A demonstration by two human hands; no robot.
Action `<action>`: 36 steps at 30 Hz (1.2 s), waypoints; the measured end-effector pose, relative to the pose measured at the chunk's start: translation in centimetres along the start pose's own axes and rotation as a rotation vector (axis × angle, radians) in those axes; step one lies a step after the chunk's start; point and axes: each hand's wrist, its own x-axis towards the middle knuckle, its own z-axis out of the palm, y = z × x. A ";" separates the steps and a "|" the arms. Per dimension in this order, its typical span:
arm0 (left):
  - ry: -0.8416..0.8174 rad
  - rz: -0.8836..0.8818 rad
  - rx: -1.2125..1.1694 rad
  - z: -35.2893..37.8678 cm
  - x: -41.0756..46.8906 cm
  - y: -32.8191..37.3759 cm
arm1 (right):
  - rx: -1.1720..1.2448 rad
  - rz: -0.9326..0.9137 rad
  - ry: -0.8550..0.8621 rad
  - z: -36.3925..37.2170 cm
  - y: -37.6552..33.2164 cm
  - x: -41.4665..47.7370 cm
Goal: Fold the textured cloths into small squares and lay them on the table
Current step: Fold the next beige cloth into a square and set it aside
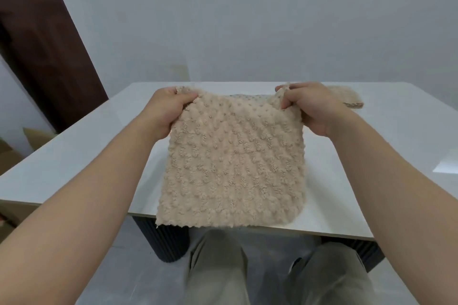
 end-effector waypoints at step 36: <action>0.081 0.374 0.670 -0.5 -9.7 -12.5 | -0.601 -0.250 0.210 1.6 12.9 -8.3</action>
